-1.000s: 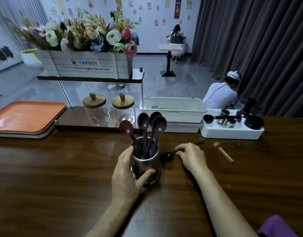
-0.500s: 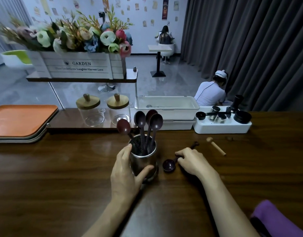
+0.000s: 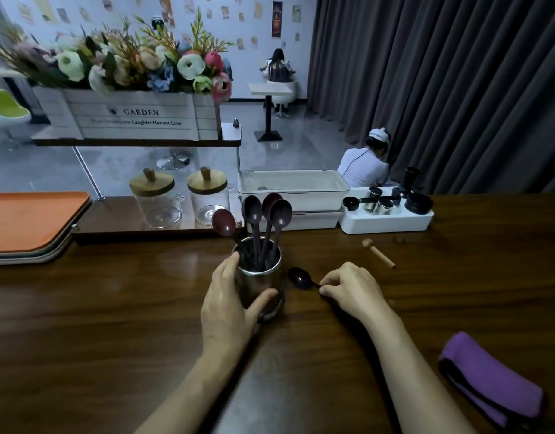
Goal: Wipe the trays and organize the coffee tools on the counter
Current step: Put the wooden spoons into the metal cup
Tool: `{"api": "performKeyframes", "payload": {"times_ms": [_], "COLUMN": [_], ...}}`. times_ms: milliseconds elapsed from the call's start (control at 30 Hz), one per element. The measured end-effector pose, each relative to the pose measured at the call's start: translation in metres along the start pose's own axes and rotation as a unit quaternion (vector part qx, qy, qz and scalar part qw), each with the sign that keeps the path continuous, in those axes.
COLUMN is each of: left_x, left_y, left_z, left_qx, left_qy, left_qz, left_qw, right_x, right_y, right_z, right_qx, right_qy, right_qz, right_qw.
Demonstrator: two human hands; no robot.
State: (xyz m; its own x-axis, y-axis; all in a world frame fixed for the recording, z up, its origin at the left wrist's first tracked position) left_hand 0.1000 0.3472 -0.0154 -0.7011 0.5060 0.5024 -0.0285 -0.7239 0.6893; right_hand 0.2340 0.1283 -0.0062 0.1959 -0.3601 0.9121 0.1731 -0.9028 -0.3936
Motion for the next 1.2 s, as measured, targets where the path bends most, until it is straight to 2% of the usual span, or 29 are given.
{"api": "performKeyframes", "payload": {"times_ms": [67, 133, 233, 367, 533, 600, 667, 733, 833, 967, 1067, 1200], "left_x": [0.002, 0.003, 0.006, 0.007, 0.009, 0.009, 0.009, 0.009, 0.01, 0.009, 0.009, 0.009], "left_y": [0.0, 0.001, 0.004, 0.008, 0.01, 0.011, 0.012, 0.014, 0.016, 0.014, 0.013, 0.014], "left_z": [-0.001, -0.002, -0.004, -0.006, -0.009, -0.01, -0.012, -0.014, -0.017, -0.017, -0.017, -0.018], "left_qx": [0.003, 0.007, 0.009, 0.021, 0.012, 0.008, 0.01, 0.006, 0.002, 0.005, 0.005, 0.001], "left_qy": [0.0, -0.002, -0.004, -0.014, -0.02, -0.017, -0.014, -0.016, -0.019, -0.026, -0.027, -0.028], "left_qz": [-0.002, -0.005, -0.01, -0.012, -0.009, -0.006, -0.007, -0.001, 0.006, 0.016, 0.017, 0.018], "left_qw": [1.0, 1.0, 1.0, 1.0, 1.0, 1.0, 1.0, 1.0, 1.0, 1.0, 0.999, 0.999], "right_x": [0.004, 0.012, 0.029, 0.055, 0.087, 0.091, 0.087, 0.076, 0.051, 0.024, 0.012, 0.0], "right_y": [-0.002, -0.007, -0.023, -0.044, -0.068, -0.077, -0.087, -0.095, -0.103, -0.098, -0.095, -0.096], "right_z": [-0.005, -0.011, -0.019, -0.03, -0.042, -0.041, -0.037, -0.03, -0.022, -0.028, -0.031, -0.021], "right_qx": [0.003, 0.02, 0.063, 0.102, 0.106, 0.107, 0.108, 0.105, 0.116, 0.105, 0.094, 0.075], "right_qy": [-0.001, 0.03, 0.073, 0.096, 0.062, 0.082, 0.114, 0.131, 0.131, 0.173, 0.175, 0.091], "right_qz": [0.071, 0.154, 0.285, 0.477, 0.686, 0.7, 0.692, 0.669, 0.588, 0.404, 0.348, 0.367], "right_qw": [0.998, 0.987, 0.954, 0.868, 0.718, 0.701, 0.705, 0.724, 0.79, 0.892, 0.916, 0.923]}}
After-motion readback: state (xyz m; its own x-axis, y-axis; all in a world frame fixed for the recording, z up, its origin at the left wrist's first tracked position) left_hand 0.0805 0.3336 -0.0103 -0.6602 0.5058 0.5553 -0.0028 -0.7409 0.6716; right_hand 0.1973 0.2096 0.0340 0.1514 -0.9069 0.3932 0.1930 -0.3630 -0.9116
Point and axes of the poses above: each hand's wrist, its own z-axis towards the middle knuckle, its own x-axis out of the back of the hand, y = z × x, the point moved 5 cm from there along z, towards the middle knuckle, and after that the axes turned 1 degree about -x, right-handed, at the moved point
